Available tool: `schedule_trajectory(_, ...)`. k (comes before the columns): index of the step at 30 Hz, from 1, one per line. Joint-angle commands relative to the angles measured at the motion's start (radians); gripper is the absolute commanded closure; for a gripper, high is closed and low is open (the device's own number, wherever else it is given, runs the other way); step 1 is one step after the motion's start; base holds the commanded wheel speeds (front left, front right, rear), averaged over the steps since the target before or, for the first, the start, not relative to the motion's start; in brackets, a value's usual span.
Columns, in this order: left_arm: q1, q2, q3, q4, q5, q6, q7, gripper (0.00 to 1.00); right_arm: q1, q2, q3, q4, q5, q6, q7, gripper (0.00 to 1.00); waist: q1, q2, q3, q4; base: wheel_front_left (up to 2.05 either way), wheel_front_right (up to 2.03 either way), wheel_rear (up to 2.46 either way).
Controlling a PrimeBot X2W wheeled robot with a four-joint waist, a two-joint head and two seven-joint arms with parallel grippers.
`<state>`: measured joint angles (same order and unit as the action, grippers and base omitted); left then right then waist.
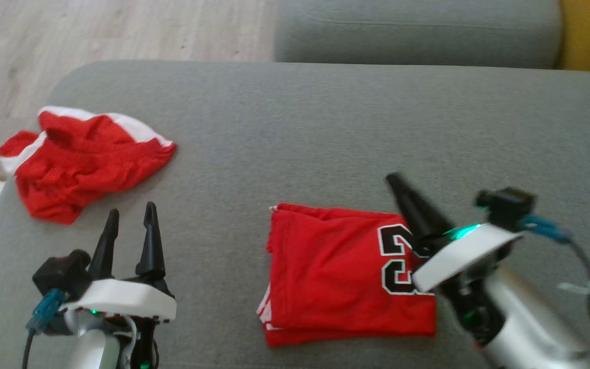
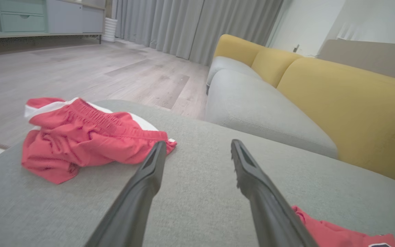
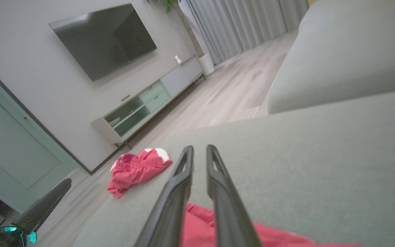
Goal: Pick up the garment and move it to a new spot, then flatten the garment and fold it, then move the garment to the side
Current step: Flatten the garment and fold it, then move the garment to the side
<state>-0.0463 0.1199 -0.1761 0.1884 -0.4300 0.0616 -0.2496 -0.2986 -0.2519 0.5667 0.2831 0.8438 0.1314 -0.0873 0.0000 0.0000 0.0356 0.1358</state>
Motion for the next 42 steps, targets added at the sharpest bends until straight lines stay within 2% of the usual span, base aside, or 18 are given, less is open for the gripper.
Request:
schedule_trajectory(1,-0.051,0.013,0.045,-0.041,0.012,0.001,-0.012,0.00,-0.030,-0.027,-0.006,-0.039,-0.011,-0.001,-0.026,0.00,0.0000,0.0000,-0.005,-0.025,0.00,0.00,0.00)
schedule_trajectory(6,-0.050,0.026,0.069,-0.067,0.024,-0.003,-0.012,0.00,-0.035,-0.094,-0.107,-0.077,-0.100,-0.001,-0.122,0.00,0.0000,0.0000,-0.011,-0.069,0.00,0.00,0.00)
schedule_trajectory(10,-0.036,0.028,0.090,-0.088,0.039,-0.006,-0.012,0.00,-0.004,-0.116,-0.208,-0.093,-0.200,-0.001,-0.151,0.00,0.0000,0.0000,-0.029,-0.102,0.00,0.00,0.00)
schedule_trajectory(16,-0.004,0.024,0.112,-0.134,0.093,-0.040,-0.012,0.00,0.089,-0.092,-0.311,-0.089,-0.357,-0.001,-0.159,0.00,0.0000,0.0000,-0.040,-0.136,0.00,0.00,0.00)
schedule_trajectory(23,0.031,-0.010,0.148,-0.108,0.151,-0.069,-0.012,0.00,0.166,-0.012,-0.397,-0.039,-0.501,-0.001,-0.168,0.00,0.0000,0.0000,-0.034,-0.141,0.00,0.00,0.00)
schedule_trajectory(27,0.029,-0.026,0.164,-0.094,0.172,-0.088,-0.012,0.00,0.169,0.012,-0.407,-0.036,-0.529,-0.001,-0.170,0.00,0.0000,0.0000,-0.030,-0.135,0.00,0.00,0.00)
schedule_trajectory(34,0.011,-0.041,0.177,-0.080,0.197,-0.110,-0.012,0.00,0.150,0.009,-0.391,-0.025,-0.538,-0.001,-0.162,0.00,0.0000,0.0000,-0.031,-0.118,0.00,0.00,0.00)
schedule_trajectory(42,-0.004,-0.057,0.174,-0.064,0.210,-0.126,-0.012,0.00,0.096,0.029,-0.287,0.079,-0.485,-0.001,-0.004,0.00,0.0000,0.0000,-0.029,-0.056,0.00,0.00,0.00)
